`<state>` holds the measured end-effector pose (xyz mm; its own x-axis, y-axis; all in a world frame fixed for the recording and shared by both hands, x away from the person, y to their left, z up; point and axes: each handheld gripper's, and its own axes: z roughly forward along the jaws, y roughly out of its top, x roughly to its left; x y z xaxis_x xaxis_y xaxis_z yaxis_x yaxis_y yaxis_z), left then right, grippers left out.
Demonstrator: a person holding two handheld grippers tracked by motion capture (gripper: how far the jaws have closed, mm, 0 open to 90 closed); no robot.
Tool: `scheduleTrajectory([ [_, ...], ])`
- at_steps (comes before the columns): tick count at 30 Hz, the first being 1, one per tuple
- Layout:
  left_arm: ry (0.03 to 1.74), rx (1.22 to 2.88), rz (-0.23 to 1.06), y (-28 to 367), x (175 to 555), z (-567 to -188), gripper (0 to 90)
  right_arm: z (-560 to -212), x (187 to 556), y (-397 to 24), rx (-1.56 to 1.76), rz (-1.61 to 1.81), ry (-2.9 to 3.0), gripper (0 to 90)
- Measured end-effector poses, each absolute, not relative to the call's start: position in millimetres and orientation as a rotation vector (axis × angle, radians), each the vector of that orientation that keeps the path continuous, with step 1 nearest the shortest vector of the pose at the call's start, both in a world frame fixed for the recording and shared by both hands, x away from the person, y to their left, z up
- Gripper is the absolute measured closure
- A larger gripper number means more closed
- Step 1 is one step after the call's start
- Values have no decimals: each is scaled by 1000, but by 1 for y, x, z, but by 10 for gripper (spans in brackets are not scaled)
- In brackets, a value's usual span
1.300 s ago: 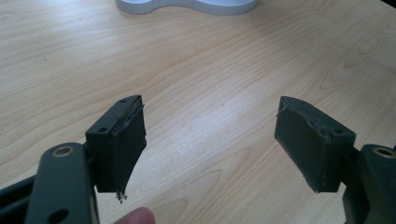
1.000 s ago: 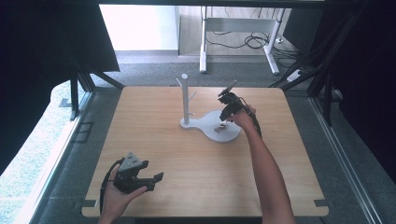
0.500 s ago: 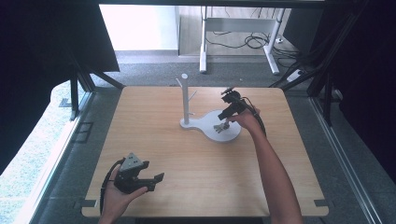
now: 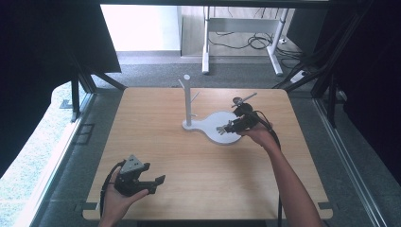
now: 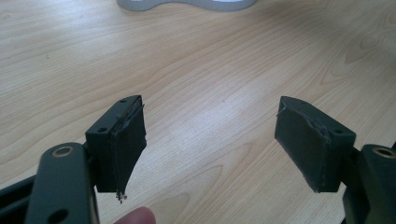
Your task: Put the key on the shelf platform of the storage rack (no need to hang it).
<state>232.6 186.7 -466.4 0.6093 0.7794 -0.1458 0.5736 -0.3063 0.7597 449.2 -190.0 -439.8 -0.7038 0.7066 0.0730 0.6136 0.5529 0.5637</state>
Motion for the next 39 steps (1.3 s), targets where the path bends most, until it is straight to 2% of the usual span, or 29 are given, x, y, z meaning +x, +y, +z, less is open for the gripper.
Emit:
scheduleTrajectory([
  [10, 1074, 2013, 325, 187, 232, -466, 250, -446, 407, -215, 1057, 979, 2636, 473],
  [28, 1070, 2014, 331, 185, 230, -464, 250, -478, 343, -257, 1101, 1089, 2604, 472],
  [39, 1071, 2020, 329, 183, 231, -465, 250, -496, 324, -272, 1144, 1083, 2568, 475],
])
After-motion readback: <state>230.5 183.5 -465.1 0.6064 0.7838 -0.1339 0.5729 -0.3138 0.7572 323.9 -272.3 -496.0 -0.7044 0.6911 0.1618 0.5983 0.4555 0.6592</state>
